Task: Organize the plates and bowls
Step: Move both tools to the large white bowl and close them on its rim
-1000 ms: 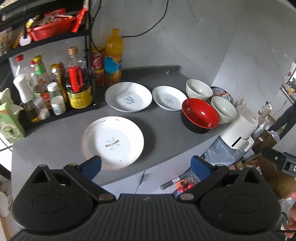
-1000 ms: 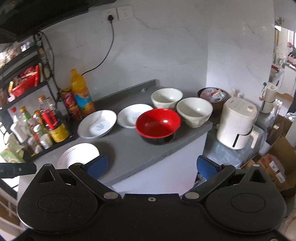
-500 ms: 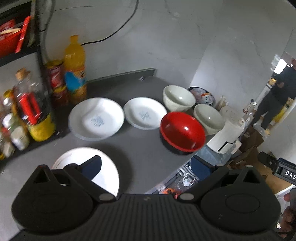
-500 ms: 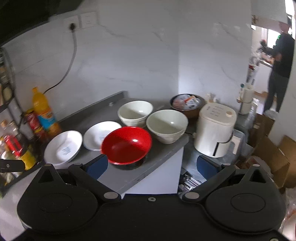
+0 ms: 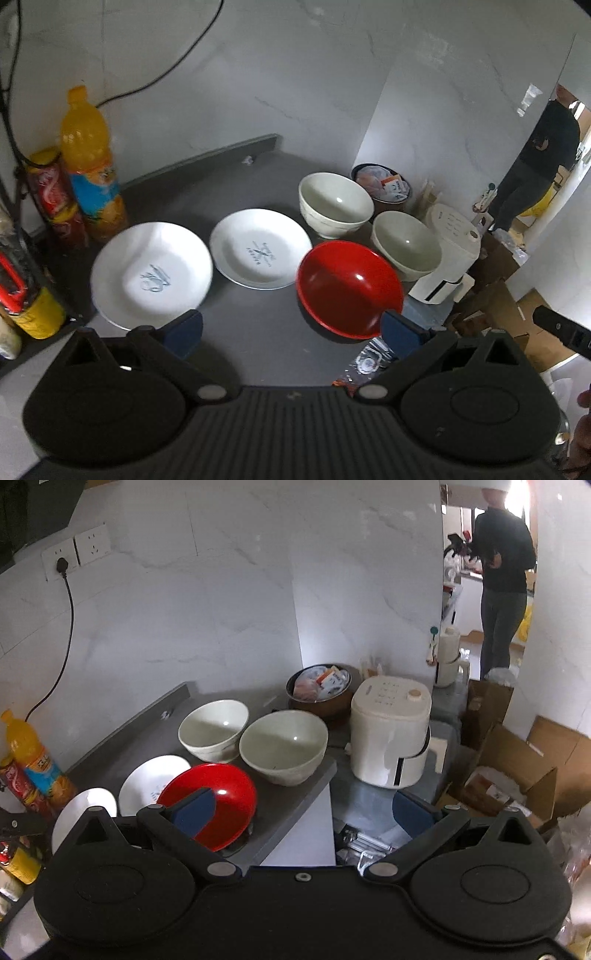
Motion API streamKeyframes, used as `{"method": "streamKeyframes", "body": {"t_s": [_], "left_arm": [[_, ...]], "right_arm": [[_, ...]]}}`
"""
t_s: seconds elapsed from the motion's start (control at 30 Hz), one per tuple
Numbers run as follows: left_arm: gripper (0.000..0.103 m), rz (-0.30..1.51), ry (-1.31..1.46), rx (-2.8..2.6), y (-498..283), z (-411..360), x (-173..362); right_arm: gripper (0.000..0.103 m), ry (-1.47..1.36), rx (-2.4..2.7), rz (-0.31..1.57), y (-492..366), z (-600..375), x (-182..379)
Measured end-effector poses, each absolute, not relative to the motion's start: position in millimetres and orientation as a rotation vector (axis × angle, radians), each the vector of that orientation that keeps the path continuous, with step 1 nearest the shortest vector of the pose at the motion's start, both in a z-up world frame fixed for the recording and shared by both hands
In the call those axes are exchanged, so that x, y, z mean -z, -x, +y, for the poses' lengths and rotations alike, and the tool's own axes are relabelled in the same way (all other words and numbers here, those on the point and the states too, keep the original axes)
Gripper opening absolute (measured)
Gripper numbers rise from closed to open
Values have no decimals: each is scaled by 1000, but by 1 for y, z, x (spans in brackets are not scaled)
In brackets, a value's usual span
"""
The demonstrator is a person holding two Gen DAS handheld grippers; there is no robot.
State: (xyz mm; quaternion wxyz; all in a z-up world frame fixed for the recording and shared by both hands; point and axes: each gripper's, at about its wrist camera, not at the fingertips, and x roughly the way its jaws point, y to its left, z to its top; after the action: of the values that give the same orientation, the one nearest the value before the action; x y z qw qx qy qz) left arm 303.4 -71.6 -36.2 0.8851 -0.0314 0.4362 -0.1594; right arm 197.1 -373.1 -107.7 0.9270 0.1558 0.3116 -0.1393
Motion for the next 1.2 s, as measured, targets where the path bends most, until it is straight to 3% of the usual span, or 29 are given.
{"method": "streamKeyframes", "body": {"t_s": [0.57,0.73,0.83,0.9,1.2], "left_arm": [[100,905,103,265,-361,-157,53],[98,906,116,260,-378,-190,64],[94,922,120,262,-389,-210,77],[90,944,128,262,-397,-222,87],[74,985,140,254,-436,-265,126]], "right_arm": [[102,-392,136,668,-265,-437,136],[97,-382,87,694,-292,-457,150],[94,-397,62,726,-309,-468,162],[86,-405,34,750,-322,-475,169],[79,-420,-33,836,-373,-491,207]]}}
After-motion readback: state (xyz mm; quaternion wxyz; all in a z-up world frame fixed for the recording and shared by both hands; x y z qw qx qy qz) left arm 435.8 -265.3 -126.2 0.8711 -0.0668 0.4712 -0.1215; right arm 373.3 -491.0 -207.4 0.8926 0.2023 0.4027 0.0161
